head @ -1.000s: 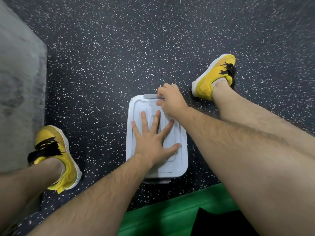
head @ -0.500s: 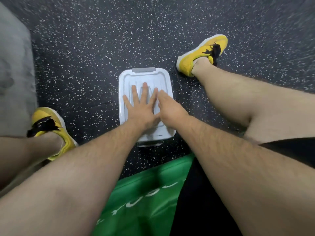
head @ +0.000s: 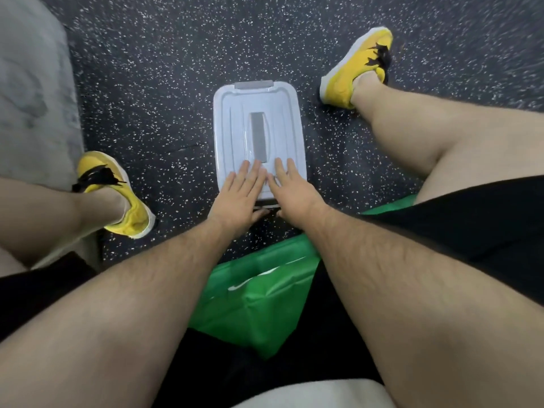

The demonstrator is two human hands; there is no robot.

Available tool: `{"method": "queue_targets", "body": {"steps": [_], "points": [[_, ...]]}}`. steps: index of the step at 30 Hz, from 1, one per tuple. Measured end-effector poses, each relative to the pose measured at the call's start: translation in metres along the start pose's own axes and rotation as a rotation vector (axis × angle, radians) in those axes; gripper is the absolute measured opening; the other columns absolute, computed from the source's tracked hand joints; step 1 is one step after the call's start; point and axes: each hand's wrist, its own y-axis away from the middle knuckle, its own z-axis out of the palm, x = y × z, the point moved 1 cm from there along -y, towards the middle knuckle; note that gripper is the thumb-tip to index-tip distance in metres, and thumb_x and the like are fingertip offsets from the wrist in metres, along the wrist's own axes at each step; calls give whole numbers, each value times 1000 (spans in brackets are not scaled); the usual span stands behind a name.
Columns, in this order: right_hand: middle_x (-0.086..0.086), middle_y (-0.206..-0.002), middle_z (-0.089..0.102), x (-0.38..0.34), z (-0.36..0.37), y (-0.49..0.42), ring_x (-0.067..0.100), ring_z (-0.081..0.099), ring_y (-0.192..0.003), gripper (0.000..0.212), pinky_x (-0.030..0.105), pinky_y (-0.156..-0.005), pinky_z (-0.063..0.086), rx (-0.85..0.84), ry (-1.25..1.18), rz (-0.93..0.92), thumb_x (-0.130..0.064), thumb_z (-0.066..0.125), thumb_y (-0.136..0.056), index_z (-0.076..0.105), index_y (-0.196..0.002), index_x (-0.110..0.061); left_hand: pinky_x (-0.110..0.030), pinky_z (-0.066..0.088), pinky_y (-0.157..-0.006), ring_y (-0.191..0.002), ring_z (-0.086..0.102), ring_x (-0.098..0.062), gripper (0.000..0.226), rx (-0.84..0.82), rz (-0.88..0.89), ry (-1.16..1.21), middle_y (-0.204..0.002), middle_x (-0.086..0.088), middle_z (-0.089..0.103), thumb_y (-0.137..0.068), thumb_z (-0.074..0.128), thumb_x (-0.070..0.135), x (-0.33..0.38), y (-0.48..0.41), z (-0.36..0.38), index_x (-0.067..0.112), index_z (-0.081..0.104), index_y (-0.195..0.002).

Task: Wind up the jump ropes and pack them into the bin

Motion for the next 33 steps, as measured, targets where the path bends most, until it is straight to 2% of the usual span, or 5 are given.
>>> {"method": "queue_targets", "body": {"steps": [6,18,26,29,33], "points": [[22,-164,-7,7,-3,-2,47,2,-149,78,43,-114,36,-66,-111,21,-34,48,-103,-1,-158,-9,-45,-7,-126,-153,-23,-29,83,-5,17,68,-162,-6,-32,-102,25,57,-3,1,-1,16,-20,-158],[7,-167,-4,13,-3,-17,36,3,-152,74,45,-113,39,-121,-271,63,-5,48,-95,15,-158,-26,-41,11,-127,-157,9,-22,55,166,-37,415,-169,2,16,-109,39,37,-6,-3,-8,19,29,-159],[8,-165,10,9,-17,-12,36,13,-150,57,44,-101,46,-74,-302,136,-2,42,-99,36,-152,-23,-46,27,-119,-151,23,-22,50,119,-102,343,-166,7,26,-106,43,43,-6,-9,-25,27,40,-153],[6,-152,35,10,-24,-10,30,36,-137,26,40,-89,50,-16,-328,165,-18,51,-100,63,-124,-19,-44,36,-111,-139,37,-22,48,135,-104,305,-159,7,38,-102,50,44,-6,-9,-36,27,48,-147],[4,-110,52,18,-45,-6,25,51,-105,27,35,-74,45,100,-560,242,-8,56,-91,59,-116,-15,-41,46,-95,-111,55,-22,24,194,-220,494,-119,4,65,-100,50,29,-5,-19,-59,22,67,-115]]}}
